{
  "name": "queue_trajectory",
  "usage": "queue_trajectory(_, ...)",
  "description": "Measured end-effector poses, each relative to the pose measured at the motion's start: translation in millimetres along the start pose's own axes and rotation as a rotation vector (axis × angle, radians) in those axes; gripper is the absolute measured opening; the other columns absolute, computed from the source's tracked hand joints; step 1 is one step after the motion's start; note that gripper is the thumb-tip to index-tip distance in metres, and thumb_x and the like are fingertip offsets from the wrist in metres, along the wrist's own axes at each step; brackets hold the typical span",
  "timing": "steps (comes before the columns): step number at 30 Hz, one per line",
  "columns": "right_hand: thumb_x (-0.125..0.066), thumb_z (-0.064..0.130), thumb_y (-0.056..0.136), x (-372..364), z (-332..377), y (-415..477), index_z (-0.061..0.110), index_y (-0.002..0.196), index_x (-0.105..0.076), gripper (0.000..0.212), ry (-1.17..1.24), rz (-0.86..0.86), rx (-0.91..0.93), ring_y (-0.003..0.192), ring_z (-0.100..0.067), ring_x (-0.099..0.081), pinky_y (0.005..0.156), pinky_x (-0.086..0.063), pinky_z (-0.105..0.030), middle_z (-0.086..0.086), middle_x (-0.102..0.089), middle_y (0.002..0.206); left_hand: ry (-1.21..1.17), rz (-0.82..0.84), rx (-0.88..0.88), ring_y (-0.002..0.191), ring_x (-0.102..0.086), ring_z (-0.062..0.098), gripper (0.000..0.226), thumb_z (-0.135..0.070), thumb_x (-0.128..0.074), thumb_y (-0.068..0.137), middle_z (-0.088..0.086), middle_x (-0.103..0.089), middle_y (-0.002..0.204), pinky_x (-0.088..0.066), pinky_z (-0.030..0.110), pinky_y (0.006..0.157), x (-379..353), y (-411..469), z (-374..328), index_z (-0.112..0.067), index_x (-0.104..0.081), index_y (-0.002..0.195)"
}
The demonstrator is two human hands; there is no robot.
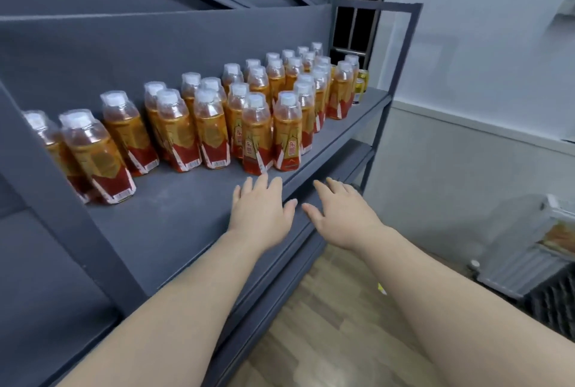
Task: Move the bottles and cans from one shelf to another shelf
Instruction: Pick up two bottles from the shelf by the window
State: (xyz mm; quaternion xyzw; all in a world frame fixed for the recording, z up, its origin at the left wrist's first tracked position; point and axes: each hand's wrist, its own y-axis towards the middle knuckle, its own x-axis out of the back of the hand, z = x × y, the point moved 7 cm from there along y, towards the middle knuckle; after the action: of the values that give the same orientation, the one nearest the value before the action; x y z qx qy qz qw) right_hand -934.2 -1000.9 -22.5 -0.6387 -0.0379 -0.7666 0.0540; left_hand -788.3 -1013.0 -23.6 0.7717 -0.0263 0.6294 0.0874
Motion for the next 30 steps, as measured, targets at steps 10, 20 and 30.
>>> queue_trajectory(10,-0.030,0.057,0.103,-10.2,69.2,93.3,0.016,0.159,-0.019,0.070,0.085,0.075,0.425,0.150,-0.031,-0.018,0.123,-0.017,-0.041,-0.012,-0.019,0.165,0.024,-0.047,0.408,0.149,-0.020,0.032,0.062,-0.051,-0.035,0.103,0.008,-0.025,0.162,-0.016,0.052,0.121,15.1,21.7,69.8,-0.016,-0.028,0.154)
queue_trajectory(20,-0.035,0.051,0.104,-28.2,134.7,129.5,0.015,0.159,-0.019,0.067,0.155,0.186,0.684,0.150,-0.029,-0.019,0.120,-0.017,-0.037,-0.009,-0.022,0.164,0.032,-0.130,0.779,0.148,-0.022,0.033,0.063,-0.051,-0.037,0.102,0.010,-0.028,0.161,-0.020,0.052,0.120,26.6,-23.3,133.8,-0.015,-0.031,0.152)
queue_trajectory(30,-0.034,0.053,0.104,-39.9,209.8,156.5,0.019,0.160,-0.015,0.068,0.139,0.218,0.755,0.152,-0.029,-0.016,0.121,-0.019,-0.042,-0.009,-0.018,0.166,-0.084,-0.289,0.956,0.141,-0.033,0.032,0.050,-0.045,-0.043,0.101,0.008,-0.039,0.153,-0.028,0.050,0.117,44.4,-29.7,186.0,-0.017,-0.041,0.142)
